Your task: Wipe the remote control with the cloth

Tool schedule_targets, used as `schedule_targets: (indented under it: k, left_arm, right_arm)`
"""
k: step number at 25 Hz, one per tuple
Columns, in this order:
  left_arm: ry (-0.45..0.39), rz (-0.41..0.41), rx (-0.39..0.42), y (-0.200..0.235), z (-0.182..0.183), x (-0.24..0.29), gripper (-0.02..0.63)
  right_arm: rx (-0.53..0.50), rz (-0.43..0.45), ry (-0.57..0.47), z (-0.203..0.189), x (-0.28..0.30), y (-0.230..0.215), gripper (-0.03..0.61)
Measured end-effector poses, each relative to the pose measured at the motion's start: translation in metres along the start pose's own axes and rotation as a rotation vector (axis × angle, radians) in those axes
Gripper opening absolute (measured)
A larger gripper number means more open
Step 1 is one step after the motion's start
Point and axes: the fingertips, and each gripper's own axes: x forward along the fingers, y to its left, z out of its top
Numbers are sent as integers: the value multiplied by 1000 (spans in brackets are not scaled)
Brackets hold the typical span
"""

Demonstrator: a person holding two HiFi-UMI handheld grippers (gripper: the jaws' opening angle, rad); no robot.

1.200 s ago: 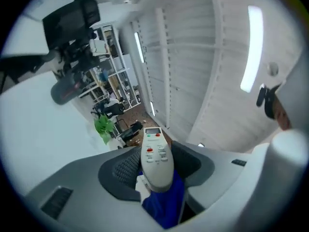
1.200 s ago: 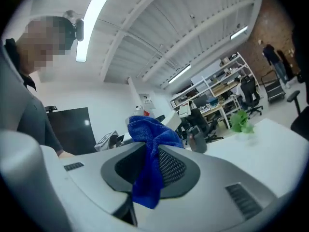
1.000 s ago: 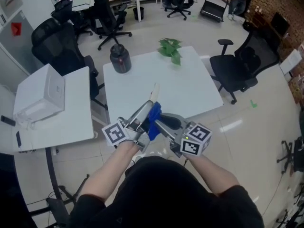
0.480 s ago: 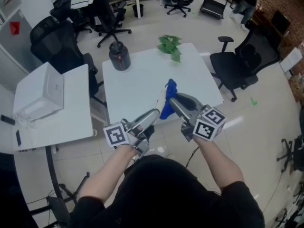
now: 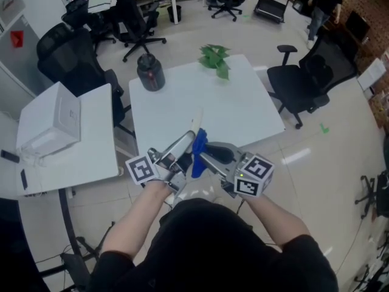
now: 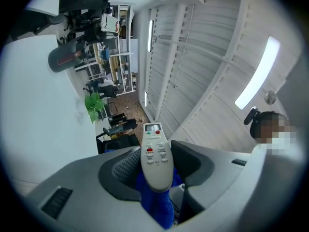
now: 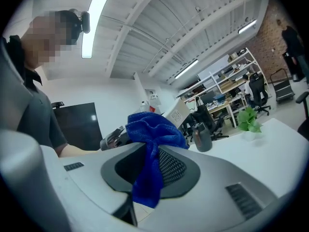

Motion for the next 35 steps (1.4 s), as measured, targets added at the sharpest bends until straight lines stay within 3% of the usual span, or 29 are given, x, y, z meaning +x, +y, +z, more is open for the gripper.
schedule_targets:
  k: [7,11,14,18,21,23,27,35]
  left_arm:
    - [192,-4,12,0,-48,-1,201]
    - [197,58,62,12,-52,-7,201]
    - [193,236,247,46,-40,-21,201]
    - [298,624,670,111,-23,-47,201]
    - [331,871,849,159,-10,-71,201]
    - [316,988,869,190,-4,-84,201]
    - [327,1147,818,248,-6,-104,201]
    - [386,1329,765,323,-21,-124,201]
  right_arm:
    - [-3,-99,-67,35,-27,-44,81]
    - [-20,-136,-66,40,-35,-55,81]
    - [-26,-193,-41,31,-43,-65,81]
    - [-21,-280,35,4,-59,-76,81]
    - [-61,-315,102,-17,-66,-78,81]
    - [-103,-334,153,-27,-70,-79,81]
    - [-143,-377,233,-45,-79,-84,81]
    - [-148,-386,316,-63,-91,-90,81]
